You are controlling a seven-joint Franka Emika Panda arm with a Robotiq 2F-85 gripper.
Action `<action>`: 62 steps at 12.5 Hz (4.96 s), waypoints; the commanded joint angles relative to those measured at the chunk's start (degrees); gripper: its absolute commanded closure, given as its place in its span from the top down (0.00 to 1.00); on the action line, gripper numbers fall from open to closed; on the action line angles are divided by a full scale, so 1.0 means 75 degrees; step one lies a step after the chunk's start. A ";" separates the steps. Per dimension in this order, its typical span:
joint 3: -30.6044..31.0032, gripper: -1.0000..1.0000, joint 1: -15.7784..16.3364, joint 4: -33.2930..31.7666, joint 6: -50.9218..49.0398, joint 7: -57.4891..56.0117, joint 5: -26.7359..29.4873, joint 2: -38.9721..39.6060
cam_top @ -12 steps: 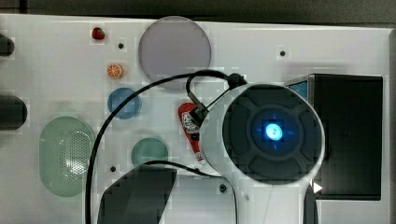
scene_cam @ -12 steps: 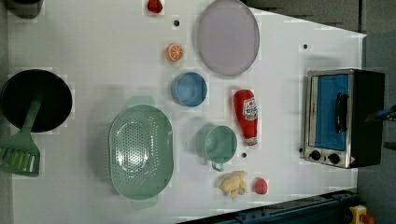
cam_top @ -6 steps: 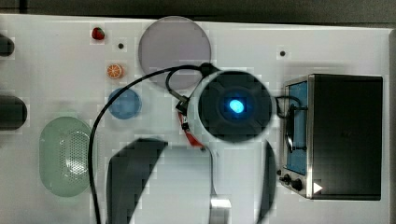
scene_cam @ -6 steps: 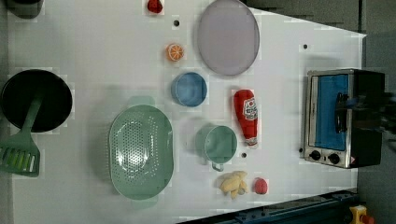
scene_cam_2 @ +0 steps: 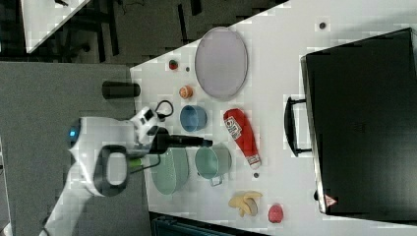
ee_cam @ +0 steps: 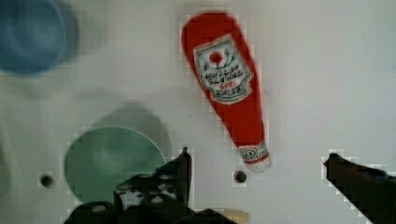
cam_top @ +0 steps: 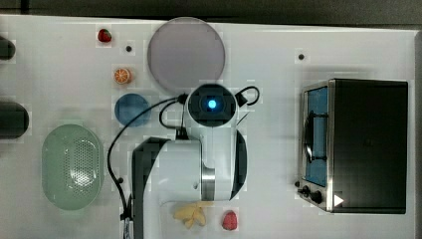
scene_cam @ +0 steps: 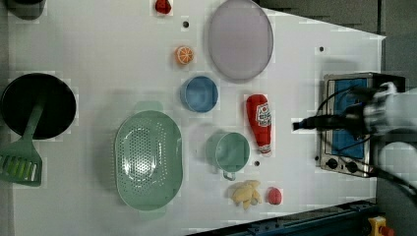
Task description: Pick Ketchup from the table and place it in strainer.
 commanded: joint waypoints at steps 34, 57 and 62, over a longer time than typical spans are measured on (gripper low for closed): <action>0.0983 0.60 0.0102 -0.0413 0.0364 -0.0428 -0.0267 -0.1210; 0.4745 0.73 0.0558 -0.0045 0.4502 0.6178 -0.0239 0.2754; 0.4736 1.00 0.0467 0.0076 0.4558 0.6327 -0.0587 0.2538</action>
